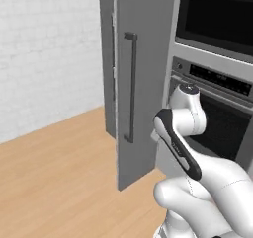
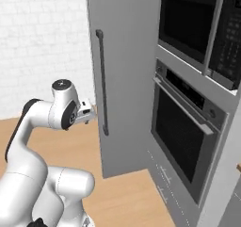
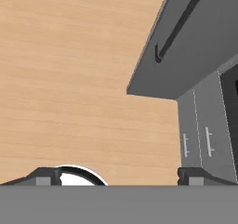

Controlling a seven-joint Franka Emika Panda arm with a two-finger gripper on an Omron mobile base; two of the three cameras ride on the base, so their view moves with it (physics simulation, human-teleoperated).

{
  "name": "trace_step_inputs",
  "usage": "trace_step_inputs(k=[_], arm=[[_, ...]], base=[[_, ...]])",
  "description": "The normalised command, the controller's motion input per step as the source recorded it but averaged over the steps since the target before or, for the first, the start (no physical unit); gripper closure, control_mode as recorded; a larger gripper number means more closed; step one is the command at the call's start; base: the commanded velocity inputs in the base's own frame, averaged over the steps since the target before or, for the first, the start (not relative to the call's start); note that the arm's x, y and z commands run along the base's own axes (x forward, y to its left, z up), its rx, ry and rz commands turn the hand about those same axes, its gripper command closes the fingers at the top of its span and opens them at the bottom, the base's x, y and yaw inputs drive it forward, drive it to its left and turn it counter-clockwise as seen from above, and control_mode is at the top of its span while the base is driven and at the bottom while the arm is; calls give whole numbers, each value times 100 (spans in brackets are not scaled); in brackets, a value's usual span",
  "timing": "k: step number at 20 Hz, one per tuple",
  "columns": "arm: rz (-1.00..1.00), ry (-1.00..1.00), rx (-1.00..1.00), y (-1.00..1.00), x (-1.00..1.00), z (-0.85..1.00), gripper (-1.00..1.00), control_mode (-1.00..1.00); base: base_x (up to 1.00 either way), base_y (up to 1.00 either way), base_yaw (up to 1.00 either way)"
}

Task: Place one potato and one steak in each tupperware on the nearby counter, to pack two identical lunches.

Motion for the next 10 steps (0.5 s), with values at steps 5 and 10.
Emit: trace_step_inputs(k=[5,10], arm=[[0,0,0,0,0,0,-100,100],[0,0,0,0,0,0,-100,100]], base=[[43,100,30],[90,100,9]])
